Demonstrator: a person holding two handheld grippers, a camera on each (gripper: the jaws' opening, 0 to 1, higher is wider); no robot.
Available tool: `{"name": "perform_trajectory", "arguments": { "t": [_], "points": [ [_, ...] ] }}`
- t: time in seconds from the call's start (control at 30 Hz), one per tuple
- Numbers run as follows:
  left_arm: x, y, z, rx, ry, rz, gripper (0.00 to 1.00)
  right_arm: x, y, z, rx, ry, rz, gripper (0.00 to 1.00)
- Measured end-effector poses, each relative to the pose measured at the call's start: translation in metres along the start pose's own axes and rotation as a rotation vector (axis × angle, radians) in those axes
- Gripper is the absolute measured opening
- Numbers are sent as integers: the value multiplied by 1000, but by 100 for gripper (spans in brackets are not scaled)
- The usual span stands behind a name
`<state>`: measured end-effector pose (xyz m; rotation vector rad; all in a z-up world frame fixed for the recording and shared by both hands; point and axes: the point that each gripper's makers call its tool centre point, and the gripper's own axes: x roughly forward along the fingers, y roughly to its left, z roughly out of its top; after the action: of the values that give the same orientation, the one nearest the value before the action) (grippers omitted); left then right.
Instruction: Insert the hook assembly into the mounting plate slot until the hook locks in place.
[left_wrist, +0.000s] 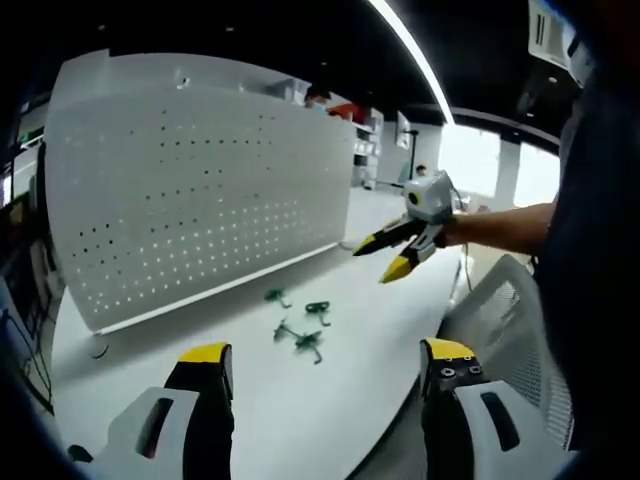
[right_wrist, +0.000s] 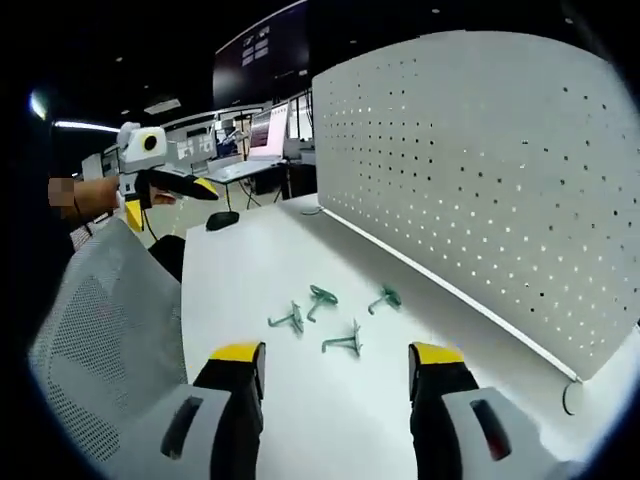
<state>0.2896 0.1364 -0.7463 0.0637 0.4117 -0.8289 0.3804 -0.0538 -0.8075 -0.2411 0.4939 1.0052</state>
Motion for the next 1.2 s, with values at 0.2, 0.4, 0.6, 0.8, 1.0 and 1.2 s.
{"name": "perform_trajectory", "arguments": {
  "t": [0.2, 0.4, 0.6, 0.8, 1.0, 1.2],
  "points": [
    [-1, 0, 1, -5, -1, 11, 78, 15, -7, -7, 3, 14, -15, 47],
    [-2, -1, 1, -9, 6, 19, 78, 29, -11, -13, 23, 27, -17, 38],
    [0, -2, 1, -12, 13, 21, 78, 39, -17, -22, 26, 58, -13, 31],
    [2, -1, 1, -14, 17, 24, 77, 49, -20, -30, 42, 80, -6, 26],
    [2, 1, 0, -19, 22, 30, 77, 59, -20, -33, 46, 93, 9, 23],
    [2, 2, 0, -21, 24, 32, 77, 66, -23, -40, 31, 119, 8, 17]
  ]
}}
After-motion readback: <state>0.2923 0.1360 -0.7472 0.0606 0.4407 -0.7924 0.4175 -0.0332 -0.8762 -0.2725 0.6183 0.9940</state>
